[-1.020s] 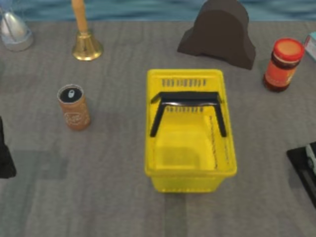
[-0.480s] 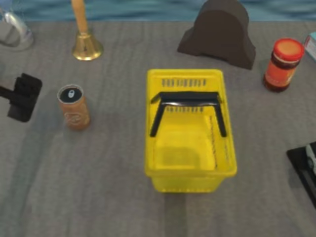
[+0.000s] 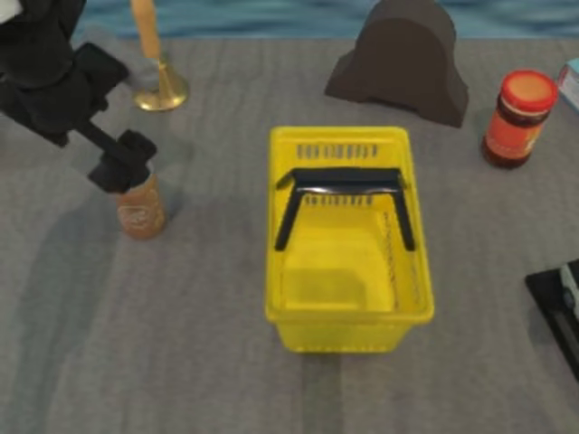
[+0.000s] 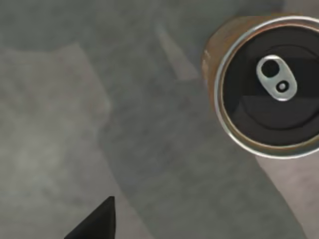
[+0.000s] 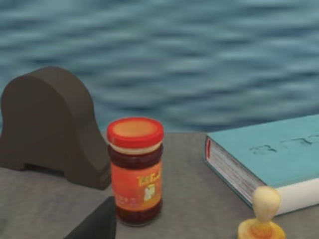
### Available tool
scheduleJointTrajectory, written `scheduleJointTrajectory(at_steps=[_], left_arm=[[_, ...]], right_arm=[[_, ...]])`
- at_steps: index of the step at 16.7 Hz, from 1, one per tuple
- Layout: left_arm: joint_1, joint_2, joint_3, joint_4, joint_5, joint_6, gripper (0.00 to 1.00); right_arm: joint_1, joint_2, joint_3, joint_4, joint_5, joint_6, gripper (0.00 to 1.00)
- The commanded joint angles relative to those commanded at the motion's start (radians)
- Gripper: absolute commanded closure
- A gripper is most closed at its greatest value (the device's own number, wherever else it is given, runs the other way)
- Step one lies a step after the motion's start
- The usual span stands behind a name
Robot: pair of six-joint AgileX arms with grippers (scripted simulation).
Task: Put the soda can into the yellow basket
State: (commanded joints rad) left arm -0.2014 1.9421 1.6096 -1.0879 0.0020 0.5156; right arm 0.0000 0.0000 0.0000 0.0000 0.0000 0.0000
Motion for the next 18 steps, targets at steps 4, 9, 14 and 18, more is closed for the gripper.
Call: scheduleJointTrajectory(at_steps=[4, 9, 14, 18], left_arm=[[-0.023, 0.203, 0.198, -0.114, 0.001, 0.059, 0.0], [-0.03, 0.262, 0.257, -0.145, 0.001, 0.076, 0.0], [-0.028, 0.268, 0.221, -0.103, 0.001, 0.078, 0.0], [-0.028, 0.295, 0.136, 0.012, 0.001, 0.078, 0.0]], right_arm=[[0.0, 0.0, 0.0, 0.0, 0.0, 0.0, 0.0], [0.0, 0.0, 0.0, 0.0, 0.0, 0.0, 0.0], [0.0, 0.0, 0.0, 0.0, 0.0, 0.0, 0.0], [0.0, 0.0, 0.0, 0.0, 0.0, 0.0, 0.0]])
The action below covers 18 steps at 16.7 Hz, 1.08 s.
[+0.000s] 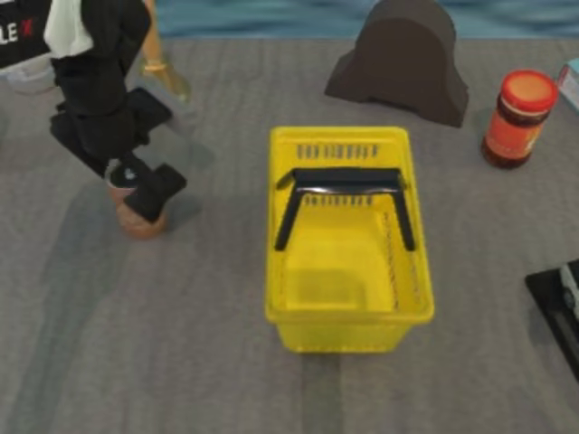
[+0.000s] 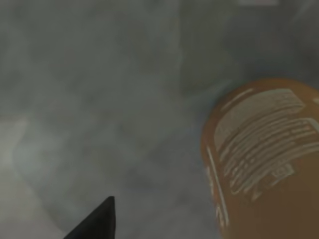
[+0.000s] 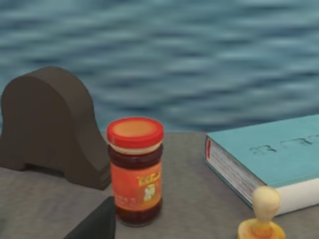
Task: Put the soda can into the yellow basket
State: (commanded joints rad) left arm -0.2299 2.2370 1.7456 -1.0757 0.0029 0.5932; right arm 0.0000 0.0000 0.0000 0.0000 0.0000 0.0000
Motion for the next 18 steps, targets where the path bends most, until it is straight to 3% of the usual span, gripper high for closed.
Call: scheduleJointTrajectory(at_steps=[5, 18], left_arm=[[0.0, 0.006, -0.015, 0.018, 0.0, 0.0, 0.0], [0.0, 0.006, -0.015, 0.018, 0.0, 0.0, 0.98]], right_arm=[[0.0, 0.0, 0.0, 0.0, 0.0, 0.0, 0.0], [0.0, 0.0, 0.0, 0.0, 0.0, 0.0, 0.0]])
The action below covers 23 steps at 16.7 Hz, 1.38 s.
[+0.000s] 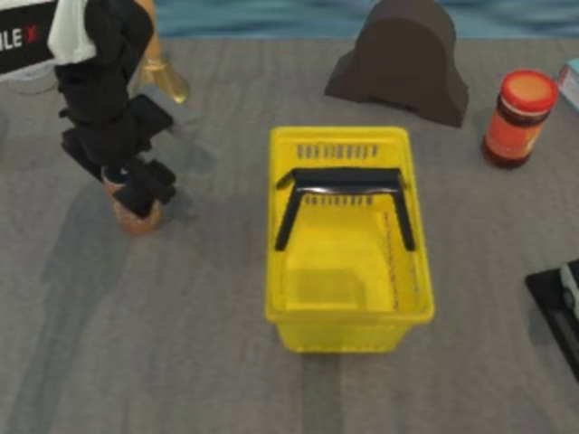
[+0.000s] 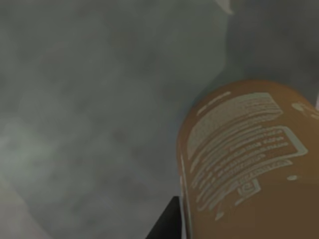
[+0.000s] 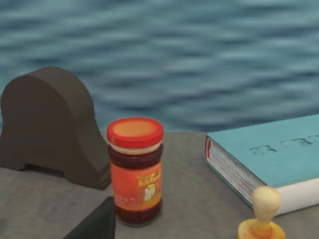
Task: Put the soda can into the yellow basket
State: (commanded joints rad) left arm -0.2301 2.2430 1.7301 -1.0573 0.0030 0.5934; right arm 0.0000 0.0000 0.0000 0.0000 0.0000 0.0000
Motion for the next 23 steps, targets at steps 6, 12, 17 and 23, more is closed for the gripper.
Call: scheduleJointTrajectory(at_steps=[6, 12, 17, 23], left_arm=[[0.0, 0.0, 0.0, 0.0, 0.0, 0.0, 1.0], [-0.003, -0.003, -0.007, 0.028, 0.026, -0.007, 1.0], [-0.021, -0.009, -0.056, 0.279, 0.22, -0.084, 1.0], [-0.05, -0.039, -0.18, 0.846, 0.604, -0.253, 1.0]], right_arm=[[0.0, 0.0, 0.0, 0.0, 0.0, 0.0, 0.0], [0.0, 0.0, 0.0, 0.0, 0.0, 0.0, 0.0], [0.0, 0.0, 0.0, 0.0, 0.0, 0.0, 0.0], [0.0, 0.0, 0.0, 0.0, 0.0, 0.0, 0.0]])
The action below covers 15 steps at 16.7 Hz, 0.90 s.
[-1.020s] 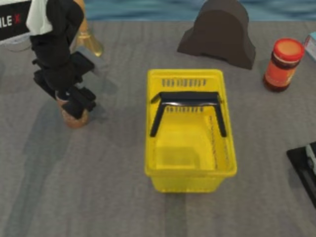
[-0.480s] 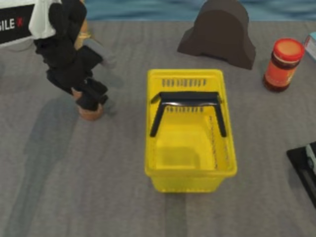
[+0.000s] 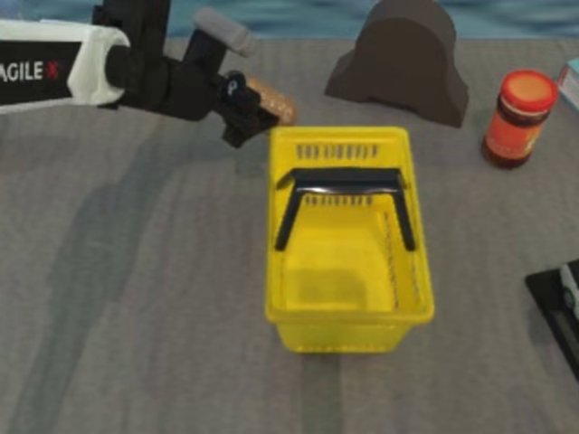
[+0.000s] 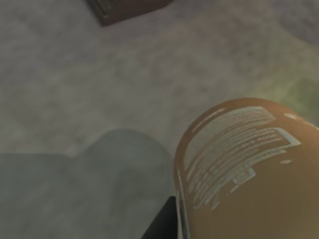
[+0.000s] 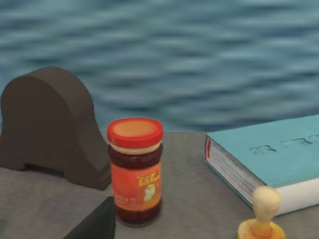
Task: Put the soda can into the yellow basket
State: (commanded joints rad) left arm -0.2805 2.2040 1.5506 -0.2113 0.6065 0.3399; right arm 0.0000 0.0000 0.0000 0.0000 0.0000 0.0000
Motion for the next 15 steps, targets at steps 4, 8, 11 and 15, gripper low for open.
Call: scheduleJointTrajectory(at_steps=[4, 8, 11, 15], left_arm=[[-0.021, -0.038, -0.106, 0.416, 0.274, -0.127, 1.0], [-0.037, -0.092, -0.2, 0.746, 0.505, -0.232, 1.0], [-0.044, -0.128, -0.243, 0.889, 0.619, -0.28, 1.0], [-0.046, -0.143, -0.256, 0.936, 0.66, -0.295, 1.0]], right_arm=[[0.0, 0.0, 0.0, 0.0, 0.0, 0.0, 0.0], [0.0, 0.0, 0.0, 0.0, 0.0, 0.0, 0.0], [0.0, 0.0, 0.0, 0.0, 0.0, 0.0, 0.0], [0.0, 0.0, 0.0, 0.0, 0.0, 0.0, 0.0]])
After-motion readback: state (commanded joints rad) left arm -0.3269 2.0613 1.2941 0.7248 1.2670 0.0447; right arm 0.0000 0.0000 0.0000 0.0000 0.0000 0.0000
